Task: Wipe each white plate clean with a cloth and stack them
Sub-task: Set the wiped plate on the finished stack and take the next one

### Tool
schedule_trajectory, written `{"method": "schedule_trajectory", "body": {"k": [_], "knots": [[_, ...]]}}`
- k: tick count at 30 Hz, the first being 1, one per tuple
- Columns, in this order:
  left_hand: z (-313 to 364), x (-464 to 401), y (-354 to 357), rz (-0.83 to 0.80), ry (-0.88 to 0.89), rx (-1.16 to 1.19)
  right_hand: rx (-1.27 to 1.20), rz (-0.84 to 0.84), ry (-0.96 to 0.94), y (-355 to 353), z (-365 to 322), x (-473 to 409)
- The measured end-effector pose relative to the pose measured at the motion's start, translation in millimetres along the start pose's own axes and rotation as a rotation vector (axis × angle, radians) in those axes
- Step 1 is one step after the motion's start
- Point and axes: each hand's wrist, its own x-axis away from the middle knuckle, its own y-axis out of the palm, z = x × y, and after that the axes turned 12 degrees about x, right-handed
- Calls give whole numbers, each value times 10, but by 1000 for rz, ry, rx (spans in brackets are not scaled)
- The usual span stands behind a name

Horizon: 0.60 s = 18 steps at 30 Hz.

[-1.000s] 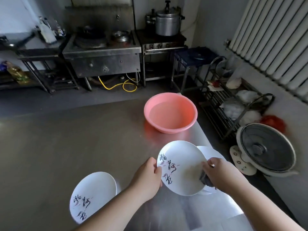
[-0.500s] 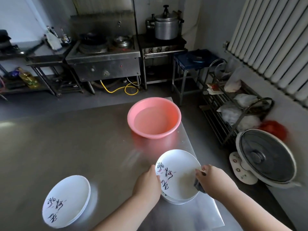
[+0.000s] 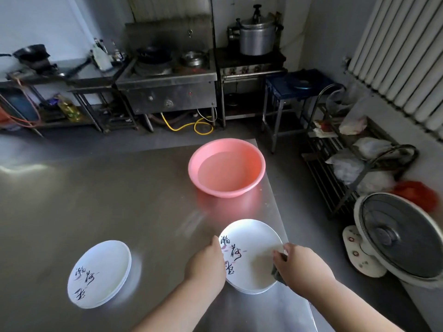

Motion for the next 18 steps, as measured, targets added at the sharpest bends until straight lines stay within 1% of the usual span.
{"method": "schedule_trajectory", "body": {"k": [4,7,9,11,13,18], "knots": [[-28,-32,-4,17,37,-7,130,21,-8,-132,-9,-56],[-178,-49,-103,75,90,18,202,110,-28,-244,-136,-79],[-383,-64,-203,118,96,31,222,167,-77,-271,-330,-77],[-674,-87,-320,159,78,46,223,191,-148,-253,-594,-69],[-1042,-105,-451,177,35,65,209,180,-216,-189,-905,-67],[-2194,-86,-740,191,-127,21,186,138,-399,167,-1861,-68]]}}
